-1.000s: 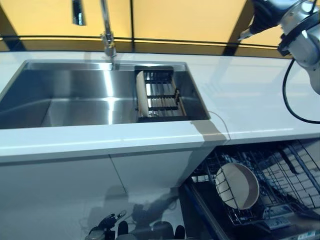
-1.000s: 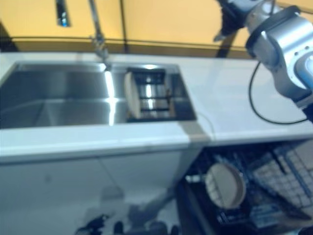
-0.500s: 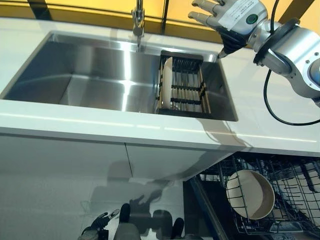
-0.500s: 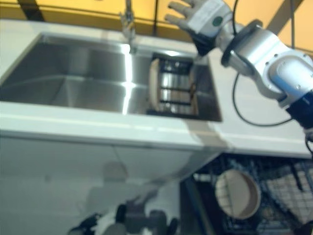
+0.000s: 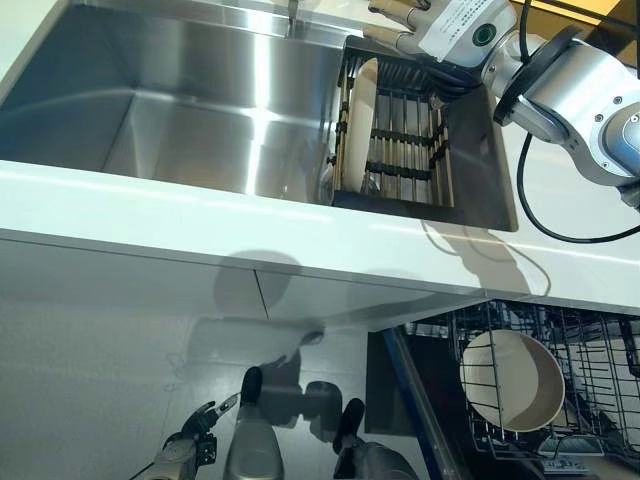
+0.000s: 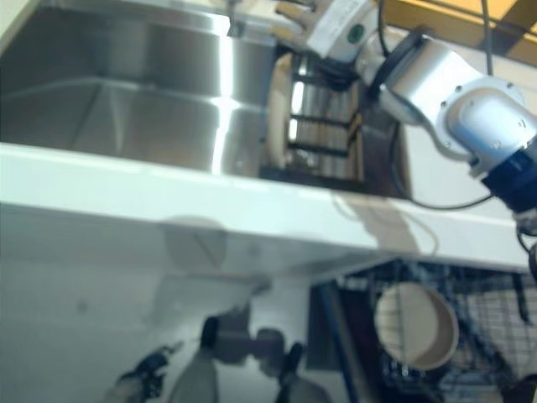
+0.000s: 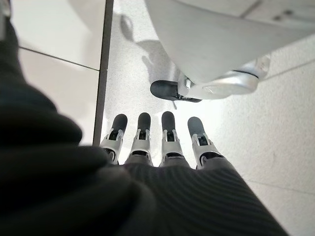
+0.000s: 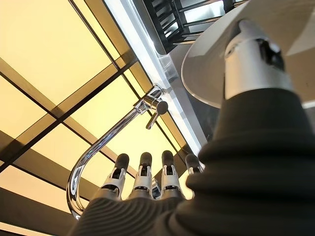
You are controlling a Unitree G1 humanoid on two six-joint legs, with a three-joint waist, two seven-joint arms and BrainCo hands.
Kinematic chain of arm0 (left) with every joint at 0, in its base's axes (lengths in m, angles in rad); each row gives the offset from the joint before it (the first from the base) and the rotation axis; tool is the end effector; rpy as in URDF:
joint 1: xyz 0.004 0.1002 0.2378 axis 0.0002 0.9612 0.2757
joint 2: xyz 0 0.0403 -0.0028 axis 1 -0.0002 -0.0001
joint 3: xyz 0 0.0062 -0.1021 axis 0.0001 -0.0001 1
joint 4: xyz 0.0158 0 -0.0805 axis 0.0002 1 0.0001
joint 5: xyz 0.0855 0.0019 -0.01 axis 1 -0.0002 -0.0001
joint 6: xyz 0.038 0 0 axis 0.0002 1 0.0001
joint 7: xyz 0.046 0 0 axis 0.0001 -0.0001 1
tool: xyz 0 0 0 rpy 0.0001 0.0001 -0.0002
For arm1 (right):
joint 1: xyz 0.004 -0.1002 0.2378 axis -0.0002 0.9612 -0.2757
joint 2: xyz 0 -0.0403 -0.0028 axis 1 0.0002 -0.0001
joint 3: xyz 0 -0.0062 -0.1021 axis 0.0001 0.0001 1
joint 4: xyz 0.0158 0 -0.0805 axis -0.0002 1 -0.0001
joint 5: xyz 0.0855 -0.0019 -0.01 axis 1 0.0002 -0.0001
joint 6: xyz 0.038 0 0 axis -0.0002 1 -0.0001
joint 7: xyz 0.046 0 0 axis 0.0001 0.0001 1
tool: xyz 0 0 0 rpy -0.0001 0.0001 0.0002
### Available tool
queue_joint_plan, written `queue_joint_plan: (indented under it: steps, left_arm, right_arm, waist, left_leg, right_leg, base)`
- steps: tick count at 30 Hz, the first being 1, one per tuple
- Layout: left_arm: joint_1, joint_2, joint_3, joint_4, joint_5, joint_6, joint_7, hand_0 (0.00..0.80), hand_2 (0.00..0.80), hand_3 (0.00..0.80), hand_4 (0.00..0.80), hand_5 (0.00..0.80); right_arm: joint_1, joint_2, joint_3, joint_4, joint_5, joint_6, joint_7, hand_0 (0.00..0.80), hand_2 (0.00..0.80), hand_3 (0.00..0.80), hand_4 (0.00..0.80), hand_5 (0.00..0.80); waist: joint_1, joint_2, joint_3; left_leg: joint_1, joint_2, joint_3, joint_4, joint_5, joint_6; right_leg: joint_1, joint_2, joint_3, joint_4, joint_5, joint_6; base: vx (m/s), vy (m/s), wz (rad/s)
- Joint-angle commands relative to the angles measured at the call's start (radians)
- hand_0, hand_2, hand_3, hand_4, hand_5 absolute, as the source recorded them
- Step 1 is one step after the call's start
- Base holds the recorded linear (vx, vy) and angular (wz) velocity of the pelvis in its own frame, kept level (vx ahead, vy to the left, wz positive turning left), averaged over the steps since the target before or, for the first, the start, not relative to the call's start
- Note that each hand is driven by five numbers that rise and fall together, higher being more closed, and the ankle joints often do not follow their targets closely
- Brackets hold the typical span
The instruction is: Take plates into dishwasher
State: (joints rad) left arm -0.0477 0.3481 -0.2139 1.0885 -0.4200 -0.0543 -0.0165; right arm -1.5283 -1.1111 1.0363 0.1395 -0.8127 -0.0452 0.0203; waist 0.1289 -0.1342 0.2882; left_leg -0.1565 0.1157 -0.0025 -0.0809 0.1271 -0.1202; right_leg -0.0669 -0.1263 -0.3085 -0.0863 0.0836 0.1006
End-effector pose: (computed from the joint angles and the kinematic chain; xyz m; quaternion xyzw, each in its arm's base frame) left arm 0.1068 0.2450 -0.0800 0.0246 0.4683 0.0951 0.8781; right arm 0.2774 -0.1691 0.3426 -0.8764 -0.3526 -0.0275 0.3268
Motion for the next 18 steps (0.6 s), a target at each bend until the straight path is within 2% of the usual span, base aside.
queue_joint_plan:
  steps: [1, 18]
  left_arm:
    - [-0.022, 0.028, -0.011, -0.005, -0.036, -0.018, -0.01, 0.0, 0.0, 0.0, 0.0, 0.0]
    - [-0.031, 0.024, -0.004, 0.001, -0.061, -0.031, -0.022, 0.0, 0.0, 0.0, 0.0, 0.0]
  right_arm:
    - [-0.123, -0.021, 0.035, 0.017, -0.022, 0.018, 0.005, 0.0, 0.0, 0.0, 0.0, 0.0]
    - [-0.125, 0.01, 0.025, -0.011, -0.044, 0.013, 0.041, 0.0, 0.0, 0.0, 0.0, 0.0]
  waist:
    - [0.02, -0.044, 0.014]
    - [0.031, -0.048, 0.031]
  left_leg:
    - [-0.015, -0.023, 0.016, -0.006, -0.001, 0.023]
    - [-0.031, -0.028, 0.013, -0.006, -0.004, 0.026]
  right_leg:
    - [-0.024, -0.02, 0.017, -0.001, 0.053, 0.052]
    - [-0.036, -0.02, 0.008, -0.001, 0.052, 0.051]
  base:
    - [0.0, 0.0, 0.0]
    - [0.0, 0.0, 0.0]
